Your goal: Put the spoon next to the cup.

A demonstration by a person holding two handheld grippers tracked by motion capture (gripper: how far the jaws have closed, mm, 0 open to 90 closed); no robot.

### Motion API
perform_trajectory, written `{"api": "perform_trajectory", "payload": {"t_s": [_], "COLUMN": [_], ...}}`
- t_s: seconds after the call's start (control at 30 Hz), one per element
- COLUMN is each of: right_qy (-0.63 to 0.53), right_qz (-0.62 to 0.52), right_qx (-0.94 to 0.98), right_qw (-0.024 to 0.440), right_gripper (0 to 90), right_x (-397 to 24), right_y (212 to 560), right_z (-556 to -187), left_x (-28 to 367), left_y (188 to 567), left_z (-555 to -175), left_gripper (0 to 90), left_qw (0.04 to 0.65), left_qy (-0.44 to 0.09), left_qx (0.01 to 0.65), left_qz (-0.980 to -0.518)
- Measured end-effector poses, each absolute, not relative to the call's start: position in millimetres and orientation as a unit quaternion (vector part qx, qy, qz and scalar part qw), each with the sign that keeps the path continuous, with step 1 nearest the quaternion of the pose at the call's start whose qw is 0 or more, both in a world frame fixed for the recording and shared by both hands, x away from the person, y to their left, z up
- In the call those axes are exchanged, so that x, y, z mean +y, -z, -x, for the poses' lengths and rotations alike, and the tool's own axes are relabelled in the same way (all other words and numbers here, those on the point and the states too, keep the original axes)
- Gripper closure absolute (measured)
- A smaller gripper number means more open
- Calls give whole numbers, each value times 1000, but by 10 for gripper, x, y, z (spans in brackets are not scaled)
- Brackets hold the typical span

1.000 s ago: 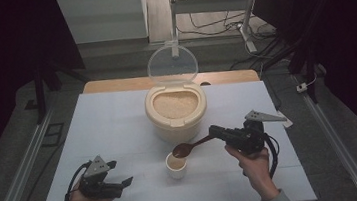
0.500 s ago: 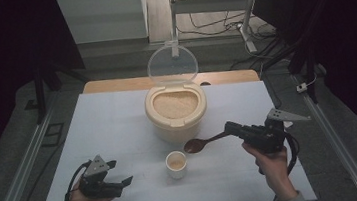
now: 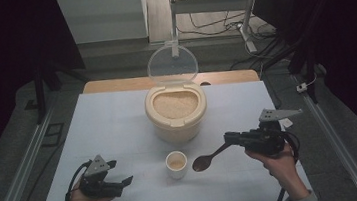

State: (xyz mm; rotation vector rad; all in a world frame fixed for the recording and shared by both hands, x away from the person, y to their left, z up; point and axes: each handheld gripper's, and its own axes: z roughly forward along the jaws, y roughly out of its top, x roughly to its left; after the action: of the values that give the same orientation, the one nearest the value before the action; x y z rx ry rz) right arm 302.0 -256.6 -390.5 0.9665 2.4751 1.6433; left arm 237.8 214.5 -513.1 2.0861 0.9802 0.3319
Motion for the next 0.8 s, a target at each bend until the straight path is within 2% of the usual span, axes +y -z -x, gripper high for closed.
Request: {"api": "perform_trajectory", "payload": {"t_s": [0.57, 0.8], "right_qy": [-417, -417], "right_qz": [-263, -274], "right_qx": [866, 864], "right_qw": [-80, -76], "right_gripper": [825, 808], "right_x": [-2098, -1981], "right_y": [4156, 4238], "right_z": [-3202, -3338], "left_x": [2137, 2139], "left_y": [5141, 5141], "left_z": [-2380, -2382], "left_gripper": [169, 169], "left_qw": [394, 394], "left_qy": [-127, -128], "left_qx": [383, 384], "left_qz": [-826, -826]}}
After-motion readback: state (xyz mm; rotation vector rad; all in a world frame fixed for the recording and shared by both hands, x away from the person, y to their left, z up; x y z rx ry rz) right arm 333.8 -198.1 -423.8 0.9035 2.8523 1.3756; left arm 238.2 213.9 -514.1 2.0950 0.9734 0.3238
